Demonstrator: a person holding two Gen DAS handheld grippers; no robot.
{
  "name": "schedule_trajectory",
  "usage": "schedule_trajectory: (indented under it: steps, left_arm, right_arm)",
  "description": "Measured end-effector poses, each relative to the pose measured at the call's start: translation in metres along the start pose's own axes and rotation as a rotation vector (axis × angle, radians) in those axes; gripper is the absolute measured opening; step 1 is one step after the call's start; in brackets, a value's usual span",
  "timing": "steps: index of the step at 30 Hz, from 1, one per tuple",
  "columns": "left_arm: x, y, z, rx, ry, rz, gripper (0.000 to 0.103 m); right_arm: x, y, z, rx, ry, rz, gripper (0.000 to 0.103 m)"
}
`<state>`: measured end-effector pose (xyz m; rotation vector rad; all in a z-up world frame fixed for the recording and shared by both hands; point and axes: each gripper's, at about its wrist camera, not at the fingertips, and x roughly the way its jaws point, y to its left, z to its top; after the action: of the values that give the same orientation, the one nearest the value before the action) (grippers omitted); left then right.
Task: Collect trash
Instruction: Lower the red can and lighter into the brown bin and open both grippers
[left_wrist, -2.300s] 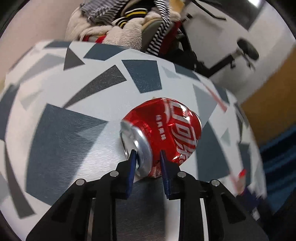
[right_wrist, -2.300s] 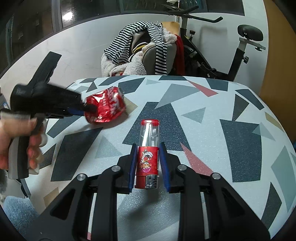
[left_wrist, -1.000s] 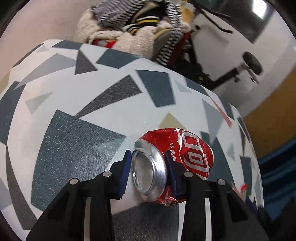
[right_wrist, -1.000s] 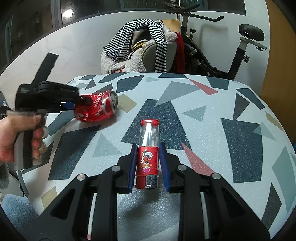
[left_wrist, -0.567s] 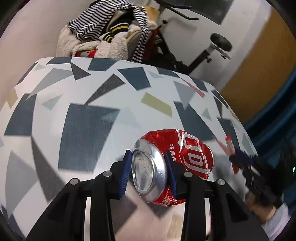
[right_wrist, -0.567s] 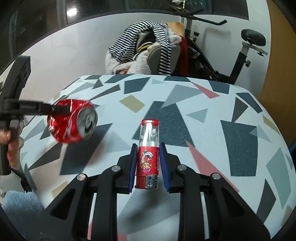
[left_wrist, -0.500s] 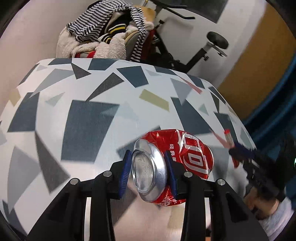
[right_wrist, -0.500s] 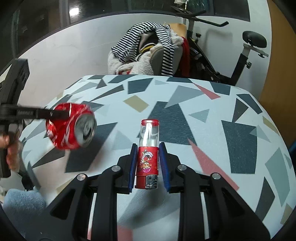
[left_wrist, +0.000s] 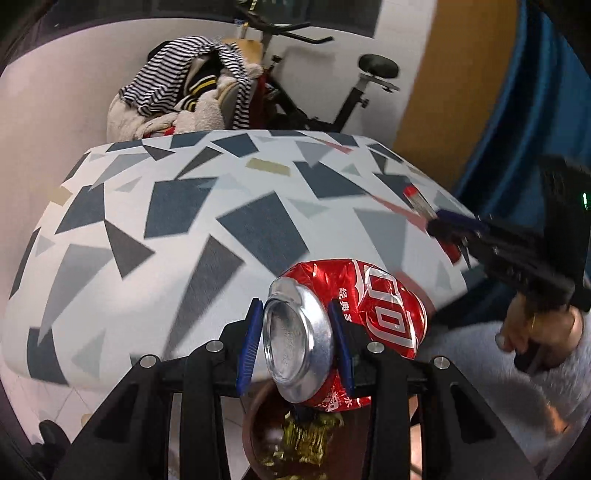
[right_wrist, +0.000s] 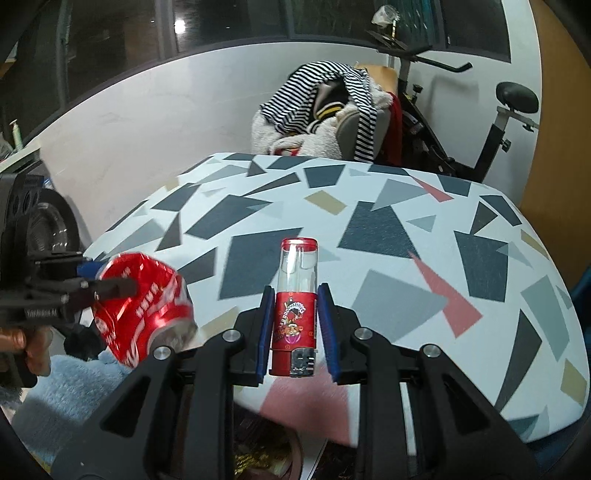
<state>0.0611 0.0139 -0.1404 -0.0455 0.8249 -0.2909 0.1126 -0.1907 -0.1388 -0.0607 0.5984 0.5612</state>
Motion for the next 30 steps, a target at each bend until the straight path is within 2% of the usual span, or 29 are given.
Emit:
schedule_trajectory:
  steps: [8, 12, 16, 17, 20, 22, 30]
  left_arm:
    - [0.006, -0.017, -0.062, 0.059, 0.084, 0.036, 0.035]
    - [0.017, -0.019, -0.083, 0.083, 0.127, 0.055, 0.035]
    - [0.031, -0.02, -0.098, 0.08, 0.177, 0.037, 0.036]
    - [0.033, -0.02, -0.1, 0.075, 0.186, 0.023, 0.038]
    - [0.037, -0.02, -0.102, 0.055, 0.189, -0.005, 0.057]
    - [0.036, -0.018, -0.101, 0.04, 0.179, -0.001, 0.062]
    - [0.006, -0.004, -0.087, -0.055, 0.062, 0.095, 0.081]
  right_arm:
    - [-0.023, 0.026, -0.025, -0.018, 0.015, 0.021, 0.027]
    - [-0.026, 0.032, -0.036, -0.014, 0.037, 0.028, 0.027]
    - [-0.026, 0.036, -0.047, -0.015, 0.059, 0.032, 0.027]
    - [-0.026, 0.037, -0.049, -0.013, 0.065, 0.034, 0.027]
    - [-0.023, 0.037, -0.055, -0.008, 0.077, 0.038, 0.027]
    - [-0.021, 0.039, -0.06, -0.006, 0.085, 0.041, 0.027]
    - [-0.007, 0.048, -0.085, 0.004, 0.14, 0.077, 0.027]
